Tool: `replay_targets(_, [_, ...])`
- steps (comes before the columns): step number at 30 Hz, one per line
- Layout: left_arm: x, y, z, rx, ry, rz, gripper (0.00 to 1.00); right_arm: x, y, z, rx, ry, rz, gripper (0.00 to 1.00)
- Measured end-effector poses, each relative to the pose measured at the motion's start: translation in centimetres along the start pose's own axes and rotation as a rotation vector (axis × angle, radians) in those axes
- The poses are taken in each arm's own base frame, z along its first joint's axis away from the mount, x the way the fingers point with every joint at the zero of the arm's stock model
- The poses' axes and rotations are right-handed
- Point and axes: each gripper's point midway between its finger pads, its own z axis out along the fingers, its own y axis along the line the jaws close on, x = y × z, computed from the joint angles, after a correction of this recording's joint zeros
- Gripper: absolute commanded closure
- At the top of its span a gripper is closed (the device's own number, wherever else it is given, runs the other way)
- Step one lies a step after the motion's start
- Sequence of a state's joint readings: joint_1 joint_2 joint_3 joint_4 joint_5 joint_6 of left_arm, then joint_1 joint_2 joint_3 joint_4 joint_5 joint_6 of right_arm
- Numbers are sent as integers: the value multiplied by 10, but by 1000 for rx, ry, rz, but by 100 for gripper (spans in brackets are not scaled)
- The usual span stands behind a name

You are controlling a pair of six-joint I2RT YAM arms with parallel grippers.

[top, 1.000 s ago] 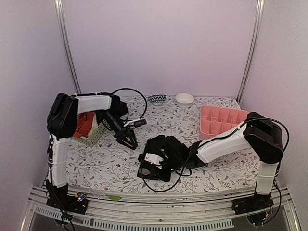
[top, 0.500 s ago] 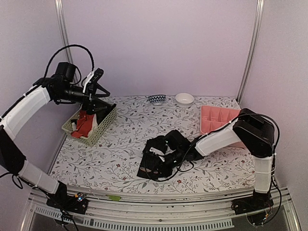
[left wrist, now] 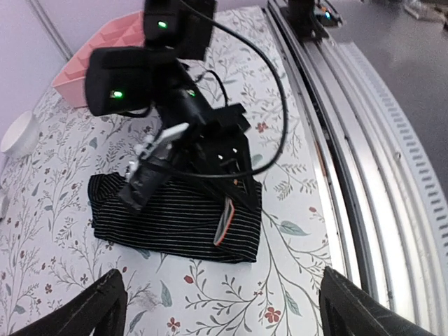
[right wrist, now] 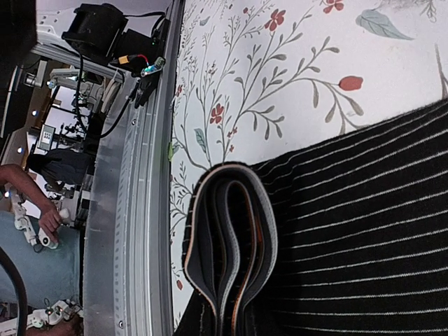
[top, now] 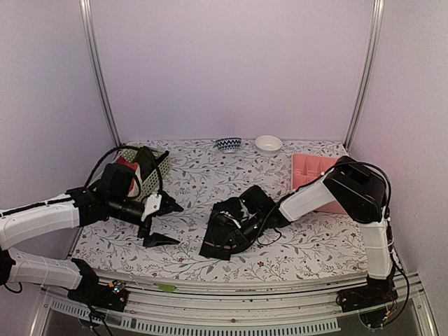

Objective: Roll the underwear
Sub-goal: Roll the underwear at the center of the board.

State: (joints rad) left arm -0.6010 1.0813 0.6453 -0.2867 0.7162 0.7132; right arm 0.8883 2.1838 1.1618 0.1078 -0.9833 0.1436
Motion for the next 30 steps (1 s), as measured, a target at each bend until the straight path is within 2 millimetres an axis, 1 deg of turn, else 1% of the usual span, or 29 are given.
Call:
replay_targets(5, [33, -48, 44, 51, 74, 198, 17, -1, 1, 0, -26, 11, 45, 100])
replay_targets(7, [42, -57, 57, 68, 92, 248, 22, -1, 1, -1, -41, 15, 64, 100])
replay_targets(10, [50, -61, 76, 71, 113, 320, 28, -2, 2, 0, -60, 22, 87, 100])
replay_targets(14, [57, -58, 97, 43, 134, 409, 35, -2, 3, -1, -72, 26, 98, 100])
replay_targets(18, [62, -49, 110, -10, 150, 475, 41, -2, 3, -1, -86, 31, 110, 100])
replay_targets(20, [67, -46, 116, -28, 169, 496, 45, -3, 3, -1, -86, 33, 114, 100])
replay_targets(23, [79, -41, 124, -39, 215, 516, 56, -3, 3, -1, -87, 38, 121, 100])
replay_targets(25, [79, -35, 127, -52, 231, 534, 67, -2, 3, -1, -87, 38, 122, 100])
replay_targets(27, [79, -32, 128, -59, 245, 546, 74, -3, 3, -2, -86, 37, 121, 100])
replay_targets(28, [79, -32, 128, -57, 250, 553, 76, -3, 3, -2, -84, 36, 121, 99])
replay_targets(30, [80, -30, 128, -54, 265, 551, 82, -4, 2, -3, -76, 32, 121, 89])
